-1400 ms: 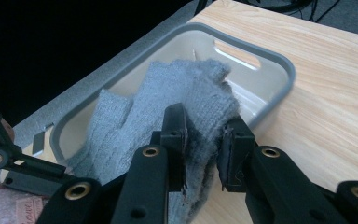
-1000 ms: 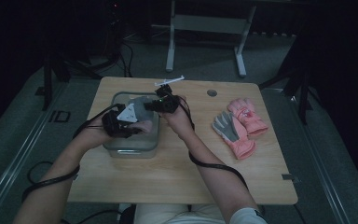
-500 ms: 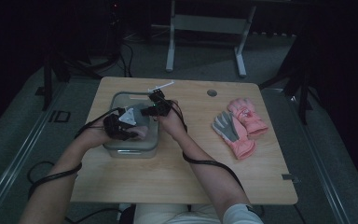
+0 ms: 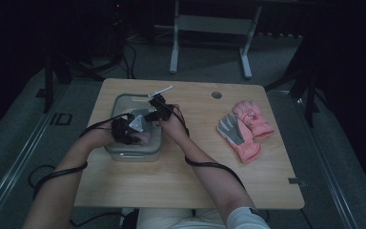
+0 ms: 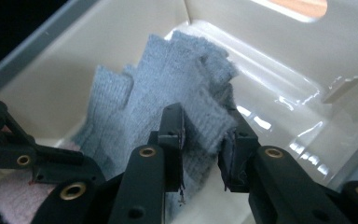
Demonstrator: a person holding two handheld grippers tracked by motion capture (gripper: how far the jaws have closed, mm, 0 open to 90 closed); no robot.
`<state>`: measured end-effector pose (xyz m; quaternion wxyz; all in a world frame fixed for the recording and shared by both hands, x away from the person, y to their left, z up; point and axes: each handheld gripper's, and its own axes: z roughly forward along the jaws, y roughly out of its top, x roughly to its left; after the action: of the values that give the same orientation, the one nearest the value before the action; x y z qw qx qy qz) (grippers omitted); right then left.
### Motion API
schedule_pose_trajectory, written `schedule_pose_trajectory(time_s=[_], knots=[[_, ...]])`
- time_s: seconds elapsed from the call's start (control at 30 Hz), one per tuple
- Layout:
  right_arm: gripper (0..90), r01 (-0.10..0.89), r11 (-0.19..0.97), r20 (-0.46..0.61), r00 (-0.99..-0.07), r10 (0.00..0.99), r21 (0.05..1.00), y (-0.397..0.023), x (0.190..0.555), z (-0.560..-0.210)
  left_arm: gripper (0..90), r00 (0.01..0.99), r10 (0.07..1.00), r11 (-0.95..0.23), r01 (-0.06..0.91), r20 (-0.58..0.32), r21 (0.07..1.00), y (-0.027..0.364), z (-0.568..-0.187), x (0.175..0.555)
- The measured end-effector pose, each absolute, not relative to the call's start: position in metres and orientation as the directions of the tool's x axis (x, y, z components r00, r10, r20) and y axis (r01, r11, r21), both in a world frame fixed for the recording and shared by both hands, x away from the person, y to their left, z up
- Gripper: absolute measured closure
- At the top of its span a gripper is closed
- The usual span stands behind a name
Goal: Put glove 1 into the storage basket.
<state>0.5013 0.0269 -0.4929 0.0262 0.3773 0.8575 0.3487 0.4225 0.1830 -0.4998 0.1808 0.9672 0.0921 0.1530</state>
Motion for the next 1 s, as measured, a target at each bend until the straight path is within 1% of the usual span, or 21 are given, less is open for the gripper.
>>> schedule_pose_trajectory(time_s=[0.1,0.13,0.2,0.33,0.43,0.53,0.63,0.7,0.77,0.87,1.0], knots=[[70.5,0.628,0.476,0.217,-0.716,0.663,0.616,0.027,0.502,-0.492,68.0,0.938,0.230,-0.918,0.121,0.258,0.378,0.182,-0.500,0.423],[67.0,0.623,0.476,0.215,-0.719,0.661,0.621,0.027,0.503,-0.492,67.7,0.945,0.222,-0.928,0.129,0.240,0.351,0.181,-0.503,0.427],[64.0,0.624,0.470,0.218,-0.717,0.662,0.624,0.027,0.504,-0.489,66.9,0.951,0.223,-0.933,0.144,0.216,0.329,0.179,-0.504,0.430],[64.0,0.619,0.456,0.221,-0.716,0.663,0.640,0.022,0.504,-0.484,61.3,0.954,0.220,-0.936,0.148,0.202,0.318,0.177,-0.504,0.431],[64.0,0.613,0.446,0.225,-0.719,0.658,0.652,0.017,0.502,-0.479,54.9,0.952,0.245,-0.924,0.172,0.182,0.342,0.180,-0.502,0.430],[64.7,0.596,0.441,0.211,-0.724,0.657,0.671,0.010,0.500,-0.472,46.4,0.939,0.285,-0.917,0.208,0.193,0.341,0.181,-0.498,0.428],[65.7,0.594,0.422,0.214,-0.718,0.662,0.685,0.002,0.497,-0.466,44.5,0.927,0.324,-0.897,0.238,0.189,0.373,0.185,-0.488,0.425],[65.7,0.585,0.425,0.210,-0.725,0.656,0.691,-0.003,0.493,-0.462,41.1,0.916,0.362,-0.869,0.265,0.172,0.417,0.188,-0.478,0.424],[65.7,0.575,0.427,0.209,-0.734,0.646,0.697,-0.007,0.488,-0.459,40.7,0.910,0.379,-0.846,0.267,0.168,0.461,0.191,-0.468,0.421],[65.6,0.562,0.435,0.216,-0.753,0.622,0.704,-0.013,0.481,-0.454,39.7,0.910,0.376,-0.846,0.261,0.173,0.465,0.191,-0.458,0.417],[64.9,0.538,0.458,0.197,-0.773,0.603,0.707,-0.023,0.472,-0.450,39.7,0.911,0.381,-0.831,0.265,0.155,0.489,0.188,-0.449,0.411]])
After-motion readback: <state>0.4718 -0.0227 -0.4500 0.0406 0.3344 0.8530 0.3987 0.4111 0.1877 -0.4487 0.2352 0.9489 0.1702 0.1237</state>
